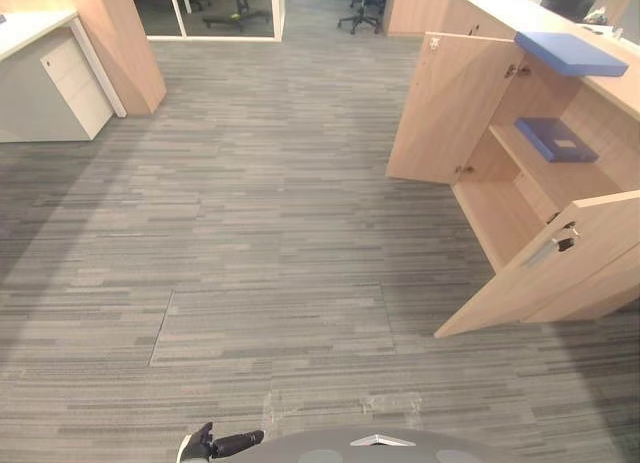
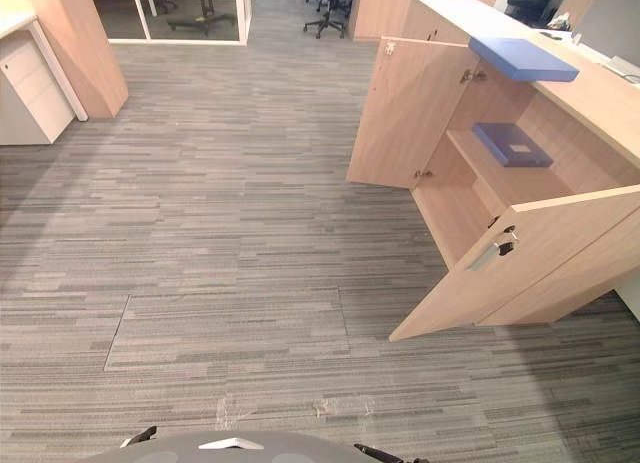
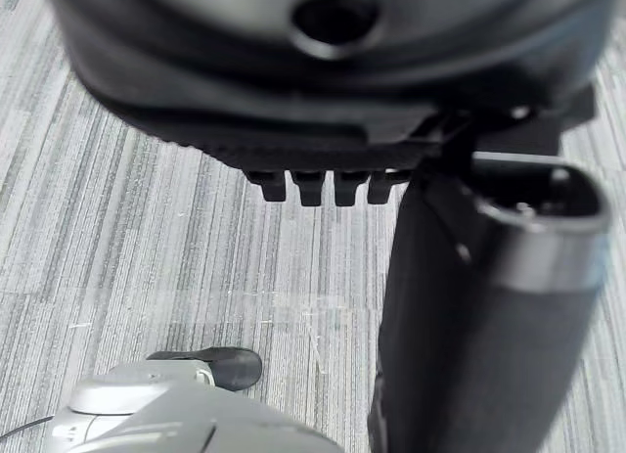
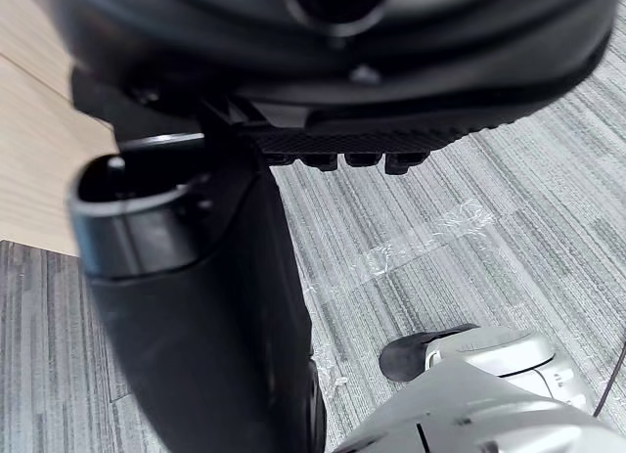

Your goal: Walk over to the cabinet, pick up the folder, carry it to the office cabinet, place the folder inside the office cabinet, then close the office cabinet door

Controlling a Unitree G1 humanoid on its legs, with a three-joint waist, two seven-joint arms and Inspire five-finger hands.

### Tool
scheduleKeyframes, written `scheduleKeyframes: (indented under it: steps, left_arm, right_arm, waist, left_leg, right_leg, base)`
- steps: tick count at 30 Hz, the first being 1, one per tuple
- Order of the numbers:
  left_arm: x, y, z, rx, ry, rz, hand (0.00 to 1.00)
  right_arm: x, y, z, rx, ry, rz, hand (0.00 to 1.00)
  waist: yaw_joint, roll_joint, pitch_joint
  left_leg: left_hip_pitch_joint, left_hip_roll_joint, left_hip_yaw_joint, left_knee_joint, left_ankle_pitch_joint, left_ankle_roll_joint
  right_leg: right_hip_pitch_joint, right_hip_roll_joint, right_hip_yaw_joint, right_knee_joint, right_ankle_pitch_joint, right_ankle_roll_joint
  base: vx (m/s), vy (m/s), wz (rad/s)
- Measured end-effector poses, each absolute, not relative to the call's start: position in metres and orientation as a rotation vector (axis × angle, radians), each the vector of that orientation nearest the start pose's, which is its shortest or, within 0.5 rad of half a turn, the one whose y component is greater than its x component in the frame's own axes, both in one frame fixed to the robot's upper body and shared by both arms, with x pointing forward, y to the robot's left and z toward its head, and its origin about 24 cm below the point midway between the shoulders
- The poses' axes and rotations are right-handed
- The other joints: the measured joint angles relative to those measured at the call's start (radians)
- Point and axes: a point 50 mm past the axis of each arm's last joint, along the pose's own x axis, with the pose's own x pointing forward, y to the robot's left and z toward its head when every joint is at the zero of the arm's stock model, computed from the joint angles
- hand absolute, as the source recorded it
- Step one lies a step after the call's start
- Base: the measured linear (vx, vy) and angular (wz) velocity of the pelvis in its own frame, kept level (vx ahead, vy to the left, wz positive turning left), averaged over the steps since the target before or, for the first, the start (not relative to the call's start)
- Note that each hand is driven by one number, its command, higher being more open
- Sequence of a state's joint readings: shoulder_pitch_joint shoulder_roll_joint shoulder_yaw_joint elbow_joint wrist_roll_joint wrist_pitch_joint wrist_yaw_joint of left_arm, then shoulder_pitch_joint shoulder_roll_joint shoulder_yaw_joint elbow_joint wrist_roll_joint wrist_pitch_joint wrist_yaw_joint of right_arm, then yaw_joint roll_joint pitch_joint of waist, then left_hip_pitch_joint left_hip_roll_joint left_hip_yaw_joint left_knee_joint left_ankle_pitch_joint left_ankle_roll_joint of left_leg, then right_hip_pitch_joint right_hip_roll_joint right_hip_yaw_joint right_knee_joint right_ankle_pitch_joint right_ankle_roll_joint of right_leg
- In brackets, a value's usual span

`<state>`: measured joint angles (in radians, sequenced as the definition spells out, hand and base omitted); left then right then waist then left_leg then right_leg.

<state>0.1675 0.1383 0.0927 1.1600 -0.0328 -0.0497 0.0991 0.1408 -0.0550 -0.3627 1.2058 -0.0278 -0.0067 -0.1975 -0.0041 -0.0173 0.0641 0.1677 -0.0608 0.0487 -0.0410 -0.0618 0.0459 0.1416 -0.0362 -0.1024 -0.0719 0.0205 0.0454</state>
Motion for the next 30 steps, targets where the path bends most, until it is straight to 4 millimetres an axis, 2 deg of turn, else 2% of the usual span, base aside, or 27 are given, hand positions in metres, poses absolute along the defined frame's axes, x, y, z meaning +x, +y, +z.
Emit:
scheduleKeyframes:
  steps: [6,30]
  left_arm:
    - [0.0415,0.2214,-0.1685,0.12,1.243,0.275,1.0]
    - [0.0416,0.223,-0.166,0.154,1.206,0.283,1.0]
  right_arm:
    - [0.0281,-0.2137,-0.1731,0.016,1.323,-0.55,1.0]
    - [0.028,-0.2123,-0.173,0.006,1.32,-0.566,1.0]
  waist:
    - [0.0,-0.003,0.021]
    - [0.002,-0.015,0.023]
  left_leg:
    - [0.018,0.001,0.002,-0.003,-0.002,-0.004]
    - [0.032,0.0,-0.001,-0.038,0.018,0.0]
  right_leg:
    - [0.016,0.0,-0.004,0.002,-0.003,0.005]
    - [0.015,0.001,-0.01,0.0,-0.004,0.004]
  base:
    - [-0.02,-0.008,0.0]
    - [-0.04,-0.027,0.0]
